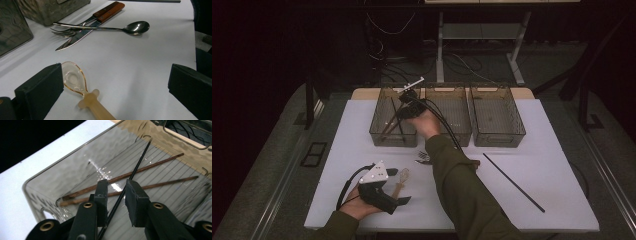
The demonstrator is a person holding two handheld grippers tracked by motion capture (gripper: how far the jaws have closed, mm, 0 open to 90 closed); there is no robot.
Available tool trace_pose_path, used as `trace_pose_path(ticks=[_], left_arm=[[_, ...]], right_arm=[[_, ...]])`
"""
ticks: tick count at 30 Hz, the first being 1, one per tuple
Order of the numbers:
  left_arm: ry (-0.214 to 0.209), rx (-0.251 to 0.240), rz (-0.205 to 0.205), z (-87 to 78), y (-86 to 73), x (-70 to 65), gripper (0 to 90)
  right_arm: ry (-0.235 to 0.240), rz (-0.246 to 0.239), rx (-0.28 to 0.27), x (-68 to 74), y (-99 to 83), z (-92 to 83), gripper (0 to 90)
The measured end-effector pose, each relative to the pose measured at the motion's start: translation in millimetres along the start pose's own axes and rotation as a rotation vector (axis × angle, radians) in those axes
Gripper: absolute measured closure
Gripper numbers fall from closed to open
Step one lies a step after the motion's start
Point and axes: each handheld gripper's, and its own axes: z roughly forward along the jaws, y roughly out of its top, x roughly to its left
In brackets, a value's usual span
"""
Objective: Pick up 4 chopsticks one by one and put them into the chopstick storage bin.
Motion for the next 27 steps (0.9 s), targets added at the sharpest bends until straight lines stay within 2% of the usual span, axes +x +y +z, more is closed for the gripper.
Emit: trace_pose_path(ticks=[9, 13, 19, 27], left_arm=[[0.007, -0.001, 0.012, 0.6, 0.1, -0.2, 0.0], [0.013, -0.006, -0.001, 0.9, 0.0, -0.9, 0.0], [0.019, -0.003, -0.015, 0.3, -0.6, -0.4, 0.0], [0.025, -0.010, -0.022, -0.3, -0.7, -0.3, 0.0]], right_arm=[[0.043, 0.001, -0.043, -4.1, -7.6, -35.7, 57.6], [0.055, -0.005, -0.059, -5.9, -16.1, -54.4, 52.9], [0.054, -0.002, -0.078, -11.5, -33.9, -80.2, 47.9], [0.032, -0.040, -0.087, -18.6, -57.7, -106.0, 42.5]])
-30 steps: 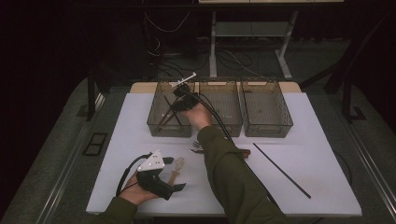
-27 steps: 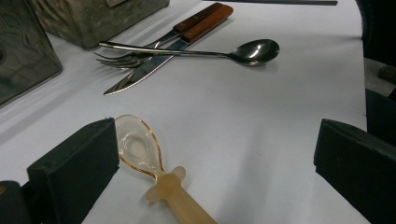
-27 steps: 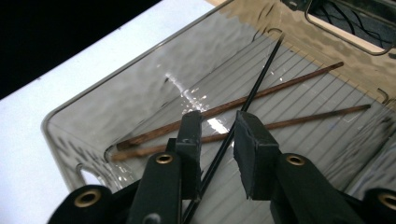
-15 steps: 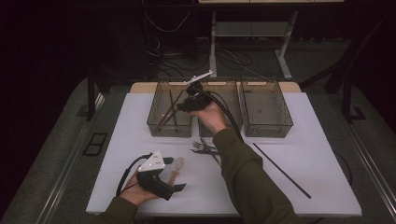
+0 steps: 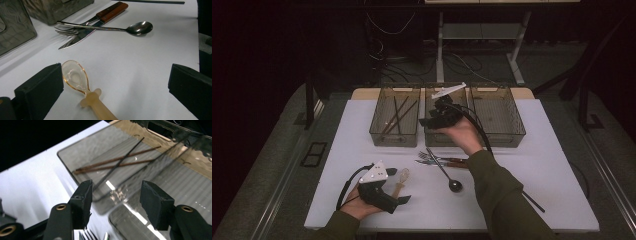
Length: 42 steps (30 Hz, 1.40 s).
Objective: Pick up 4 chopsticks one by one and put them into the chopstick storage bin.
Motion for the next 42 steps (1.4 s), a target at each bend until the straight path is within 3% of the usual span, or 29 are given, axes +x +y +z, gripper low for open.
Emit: trace_pose_path(ticks=[9, 15, 26, 34, 42], left_arm=[[-0.002, 0.002, -0.023, -1.6, -0.2, 2.0, 0.0], [0.010, 0.010, -0.013, -1.4, -0.7, 1.9, 0.0], [0.011, 0.027, -0.011, 1.1, -1.1, 0.9, 0.0], [0.008, 0.032, -0.009, 2.0, -1.0, 0.1, 0.0], [0.008, 0.039, -0.003, 2.0, -0.7, -0.9, 0.0]], right_arm=[[0.003, -0.036, -0.009, -4.6, -27.1, -30.1, 38.4], [0.009, -0.037, -0.023, -8.9, -48.3, -47.9, 37.6], [-0.039, -0.058, -0.009, -22.7, -93.2, -80.6, 33.2], [-0.068, -0.028, 0.021, -30.4, -125.1, -101.2, 31.5], [-0.093, 0.016, 0.081, -43.5, -158.1, -119.6, 38.5]])
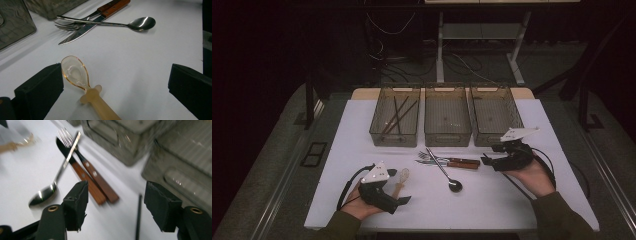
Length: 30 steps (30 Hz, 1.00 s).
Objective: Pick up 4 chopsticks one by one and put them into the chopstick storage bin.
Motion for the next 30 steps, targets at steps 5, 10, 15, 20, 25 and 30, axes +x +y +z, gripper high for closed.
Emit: trace_pose_path(ticks=[5, 10, 15, 20, 25, 30], left_arm=[[0.001, -0.002, -0.003, -0.1, 0.0, 0.3, 0.0], [-0.001, 0.000, 0.001, 0.0, 0.2, -0.2, 0.0], [0.000, 0.001, 0.002, 0.0, 0.2, -0.4, 0.0], [-0.001, 0.002, 0.003, 0.1, 0.2, -0.6, 0.0], [-0.001, 0.006, 0.008, 0.7, 0.7, -0.8, 0.0], [-0.001, 0.006, 0.009, 0.9, 0.6, -1.1, 0.0]], right_arm=[[-0.032, 0.005, 0.035, -6.8, -17.6, -8.3, 44.5], [-0.052, 0.023, 0.098, -12.1, -37.0, -13.7, 55.1], [-0.057, 0.037, 0.135, -14.2, -54.2, -19.0, 62.7], [-0.061, 0.051, 0.170, -14.1, -70.1, -22.0, 68.8], [-0.065, 0.049, 0.194, -13.7, -80.1, -22.9, 73.3], [-0.067, 0.037, 0.208, -12.2, -81.3, -20.6, 77.1]])
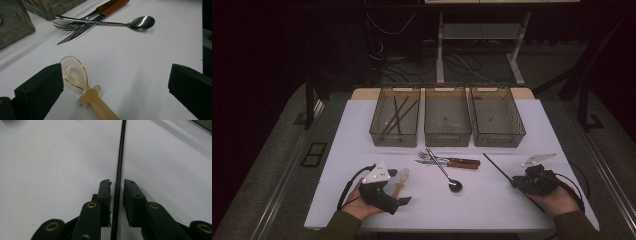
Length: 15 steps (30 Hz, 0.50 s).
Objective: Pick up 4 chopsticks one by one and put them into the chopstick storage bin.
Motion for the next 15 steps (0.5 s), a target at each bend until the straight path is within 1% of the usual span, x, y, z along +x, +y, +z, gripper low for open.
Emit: trace_pose_path(ticks=[8, 15], left_arm=[[-0.003, 0.000, 0.002, 0.5, -0.1, -0.2, 0.0], [-0.005, 0.001, 0.002, 0.6, 0.0, -0.4, 0.0]], right_arm=[[-0.013, -0.028, 0.001, 2.4, -0.1, 1.0, 84.7], [-0.001, -0.013, 0.001, 0.8, 0.0, 0.5, 85.9]])
